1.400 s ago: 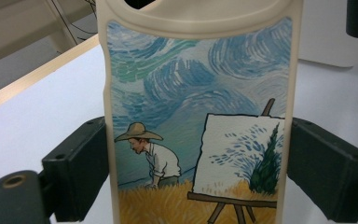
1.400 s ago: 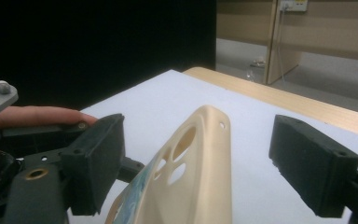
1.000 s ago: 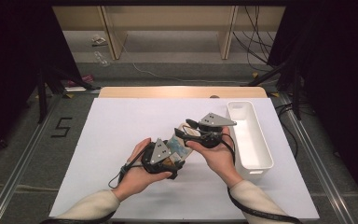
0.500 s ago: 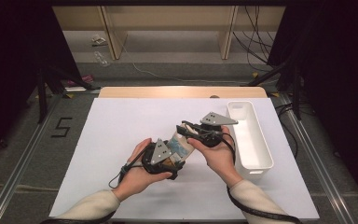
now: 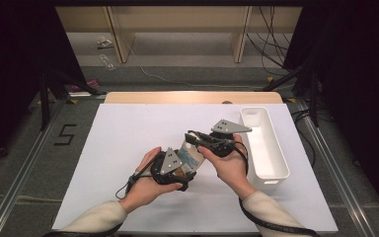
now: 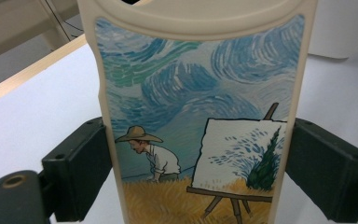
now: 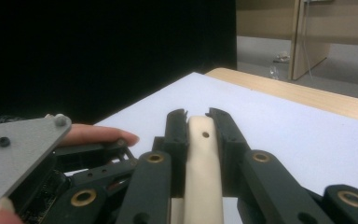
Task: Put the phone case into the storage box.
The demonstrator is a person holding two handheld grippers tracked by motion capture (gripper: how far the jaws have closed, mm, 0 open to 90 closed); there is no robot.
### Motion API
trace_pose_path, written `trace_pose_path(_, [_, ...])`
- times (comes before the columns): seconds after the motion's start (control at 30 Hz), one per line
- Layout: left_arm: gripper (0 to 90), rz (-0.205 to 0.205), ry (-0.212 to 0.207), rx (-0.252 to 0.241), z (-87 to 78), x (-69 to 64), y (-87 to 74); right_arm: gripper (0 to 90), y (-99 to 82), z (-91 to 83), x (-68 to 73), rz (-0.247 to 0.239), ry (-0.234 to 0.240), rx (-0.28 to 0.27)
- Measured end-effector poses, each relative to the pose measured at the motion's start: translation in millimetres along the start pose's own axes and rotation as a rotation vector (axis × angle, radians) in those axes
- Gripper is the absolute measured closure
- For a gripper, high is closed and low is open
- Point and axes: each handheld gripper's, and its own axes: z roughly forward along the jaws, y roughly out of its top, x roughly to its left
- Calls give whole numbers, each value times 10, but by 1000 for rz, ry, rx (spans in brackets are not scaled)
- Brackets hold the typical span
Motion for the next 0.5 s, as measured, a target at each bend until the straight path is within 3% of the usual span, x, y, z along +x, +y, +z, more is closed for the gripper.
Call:
trace_pose_path(0.23, [106, -21, -31, -3, 5, -3, 0, 797, 11, -6, 34, -2, 6, 8])
trace_pose_path(0.37, [102, 8, -44, -3, -40, 35, 14, 799, 42, -28, 73, -13, 20, -4])
trace_pose_path(0.43, [93, -22, -74, -4, -73, 69, 6, 799, 83, -55, 95, -42, 9, -11])
trace_pose_path(0.5, [89, -28, -94, -4, -114, 93, -7, 799, 124, -88, 97, -41, 16, -24])
